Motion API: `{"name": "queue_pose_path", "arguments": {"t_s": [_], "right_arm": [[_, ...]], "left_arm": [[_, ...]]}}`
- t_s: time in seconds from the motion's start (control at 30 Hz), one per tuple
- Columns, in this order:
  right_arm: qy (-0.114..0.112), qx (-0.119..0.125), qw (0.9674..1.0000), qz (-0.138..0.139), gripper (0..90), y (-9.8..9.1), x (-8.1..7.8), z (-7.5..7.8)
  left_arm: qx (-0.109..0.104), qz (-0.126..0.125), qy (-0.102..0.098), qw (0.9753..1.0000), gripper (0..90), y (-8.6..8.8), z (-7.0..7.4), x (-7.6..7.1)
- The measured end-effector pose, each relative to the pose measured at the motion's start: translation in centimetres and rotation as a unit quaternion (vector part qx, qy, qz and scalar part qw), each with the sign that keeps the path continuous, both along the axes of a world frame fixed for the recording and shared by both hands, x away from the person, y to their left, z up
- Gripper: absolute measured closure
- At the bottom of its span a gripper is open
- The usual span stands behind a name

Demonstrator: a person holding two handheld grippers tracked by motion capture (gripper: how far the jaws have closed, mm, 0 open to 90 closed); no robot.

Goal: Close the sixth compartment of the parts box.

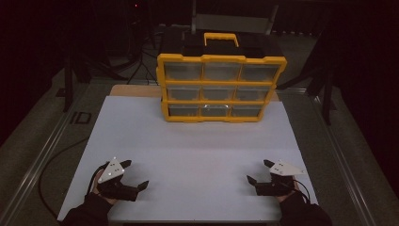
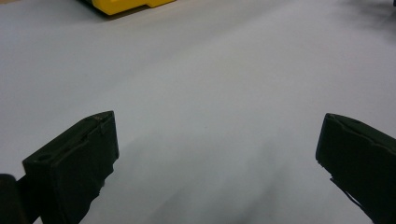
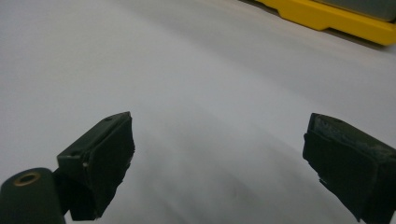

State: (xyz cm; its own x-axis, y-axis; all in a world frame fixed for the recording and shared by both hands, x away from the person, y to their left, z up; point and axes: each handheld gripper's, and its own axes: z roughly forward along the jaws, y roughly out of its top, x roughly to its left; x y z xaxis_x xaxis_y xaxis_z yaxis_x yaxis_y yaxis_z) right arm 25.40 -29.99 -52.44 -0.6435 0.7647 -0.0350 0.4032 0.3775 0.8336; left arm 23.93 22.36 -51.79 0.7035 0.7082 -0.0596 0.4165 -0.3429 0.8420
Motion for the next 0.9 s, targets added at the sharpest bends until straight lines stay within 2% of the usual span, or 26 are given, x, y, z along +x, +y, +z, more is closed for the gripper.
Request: {"name": "queue_pose_path", "arguments": {"t_s": [0.23, 0.37, 0.9], "right_arm": [[0.001, 0.003, 1.0000, -0.008, 8.9, -0.43, 0.02, -0.14], [0.000, -0.005, 1.0000, -0.005, 8.9, -0.32, 0.08, -0.28], [0.002, -0.005, 1.0000, 0.003, 8.9, 0.00, 0.28, -0.38]], "left_arm": [[0.001, 0.000, 0.001, 1.0000, 0.0, -0.01, -0.02, 0.00], [0.003, -0.001, 0.000, 1.0000, 0.0, -0.05, -0.05, 0.00], [0.007, -0.002, -0.002, 1.0000, 0.0, -0.10, -0.05, -0.03]]}}
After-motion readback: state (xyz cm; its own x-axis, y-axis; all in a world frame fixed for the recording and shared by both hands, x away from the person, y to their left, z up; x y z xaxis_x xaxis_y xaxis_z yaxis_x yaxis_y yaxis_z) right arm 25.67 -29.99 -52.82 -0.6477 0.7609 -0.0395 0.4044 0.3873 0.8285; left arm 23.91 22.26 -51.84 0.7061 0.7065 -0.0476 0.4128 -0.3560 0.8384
